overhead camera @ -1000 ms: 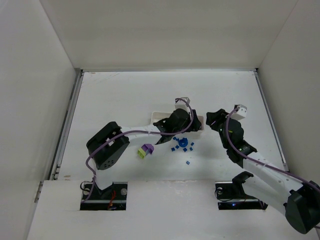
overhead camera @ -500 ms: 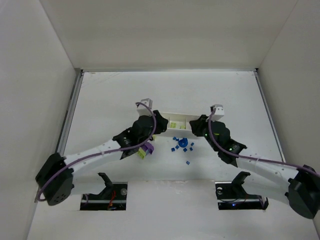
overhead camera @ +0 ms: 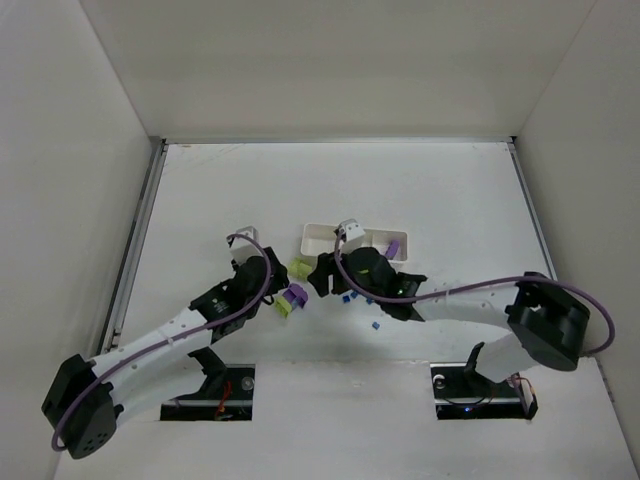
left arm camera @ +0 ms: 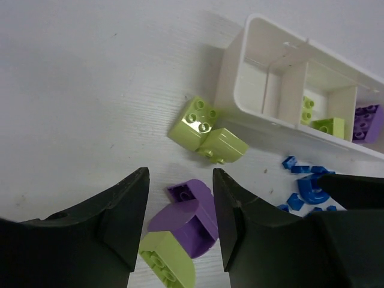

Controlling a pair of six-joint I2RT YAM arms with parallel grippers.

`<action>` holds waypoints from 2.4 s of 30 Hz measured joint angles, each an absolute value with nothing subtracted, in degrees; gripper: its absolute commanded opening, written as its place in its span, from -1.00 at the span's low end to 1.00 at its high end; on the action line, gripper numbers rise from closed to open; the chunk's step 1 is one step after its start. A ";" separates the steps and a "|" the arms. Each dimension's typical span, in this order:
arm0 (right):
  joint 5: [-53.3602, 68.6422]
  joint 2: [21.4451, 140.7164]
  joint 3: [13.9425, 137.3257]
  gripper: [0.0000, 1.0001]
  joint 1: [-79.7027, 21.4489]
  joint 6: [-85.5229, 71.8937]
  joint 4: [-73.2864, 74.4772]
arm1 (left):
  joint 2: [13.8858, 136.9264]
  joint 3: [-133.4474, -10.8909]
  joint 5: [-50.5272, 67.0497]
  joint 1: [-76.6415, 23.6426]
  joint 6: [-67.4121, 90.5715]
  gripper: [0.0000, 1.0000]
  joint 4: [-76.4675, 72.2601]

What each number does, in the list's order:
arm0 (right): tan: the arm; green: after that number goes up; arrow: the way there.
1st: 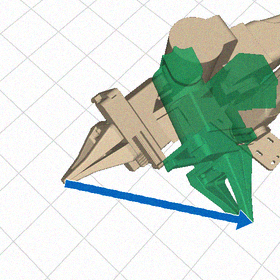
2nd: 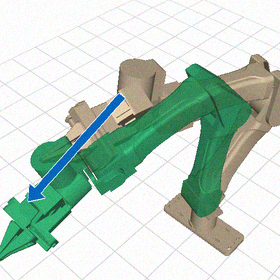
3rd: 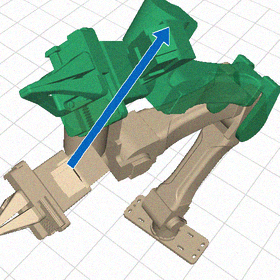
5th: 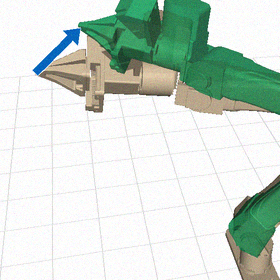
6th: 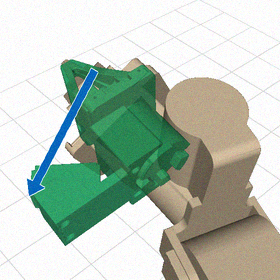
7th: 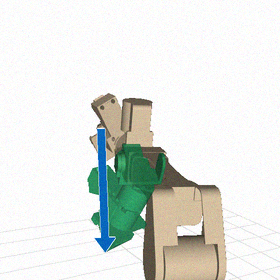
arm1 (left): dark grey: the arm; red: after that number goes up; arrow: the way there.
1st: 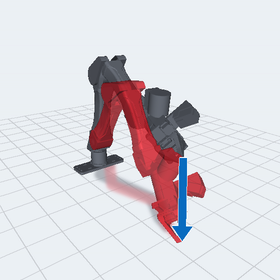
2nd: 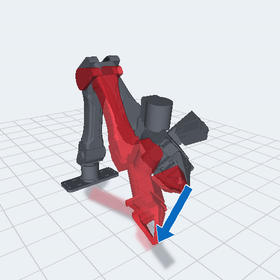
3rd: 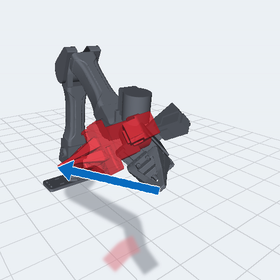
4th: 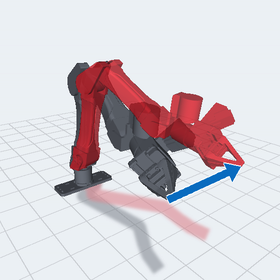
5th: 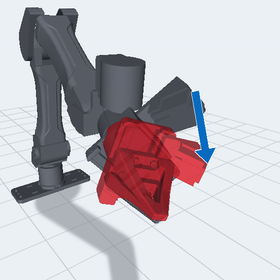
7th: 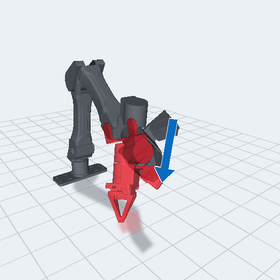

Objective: Sort the legos into containers by color

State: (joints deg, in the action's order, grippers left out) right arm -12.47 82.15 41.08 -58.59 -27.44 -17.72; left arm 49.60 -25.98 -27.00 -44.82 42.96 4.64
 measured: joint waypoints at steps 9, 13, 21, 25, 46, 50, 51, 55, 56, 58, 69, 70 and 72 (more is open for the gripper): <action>-16.78 98.28 49.10 0.53 -58.50 -35.24 -18.02 | 50.78 -22.96 -22.96 -39.11 43.40 -0.12 0.73; -17.65 101.36 52.03 0.50 -58.43 -36.71 -18.02 | 51.33 -20.91 -19.68 -36.16 43.40 -0.12 -1.58; -20.97 106.00 57.71 0.30 -58.04 -37.93 -16.73 | 52.56 -18.76 -14.70 -32.86 43.20 -0.11 -5.28; -22.00 107.85 58.41 0.30 -58.04 -38.24 -15.35 | 53.23 -18.52 -13.45 -32.38 42.65 -0.09 -6.57; -25.32 92.84 51.68 -0.43 -58.57 -38.04 -11.79 | 63.05 -23.55 -12.27 -33.23 37.21 0.17 -8.54; -25.30 84.66 49.89 -0.43 -58.15 -36.95 -12.03 | 67.81 -26.20 -11.84 -33.50 35.66 0.17 -9.69; -25.21 83.37 49.71 -0.43 -57.84 -36.60 -12.10 | 69.10 -26.85 -11.77 -33.67 35.38 0.17 -9.91; -25.04 81.41 49.19 -0.41 -53.19 -35.16 -12.88 | 73.52 -29.36 -11.60 -34.74 34.41 0.19 -10.37; -25.06 81.49 48.77 -0.41 -51.57 -34.94 -13.13 | 74.32 -29.87 -11.60 -34.94 34.22 0.19 -10.50; -25.12 82.32 47.99 -0.40 -48.66 -34.68 -13.45 | 75.40 -30.59 -11.62 -35.22 33.78 0.19 -10.61; -25.02 90.06 47.75 0.10 -44.25 -34.37 -14.22 | 81.84 -33.43 -13.21 -35.46 30.96 0.18 -10.92; -24.97 90.06 47.75 0.14 -44.23 -34.33 -14.24 | 82.54 -33.67 -13.50 -35.68 30.87 0.18 -11.18; -24.97 90.02 47.75 0.18 -44.23 -34.28 -14.61 | 83.18 -34.44 -14.00 -36.23 30.39 0.16 -11.38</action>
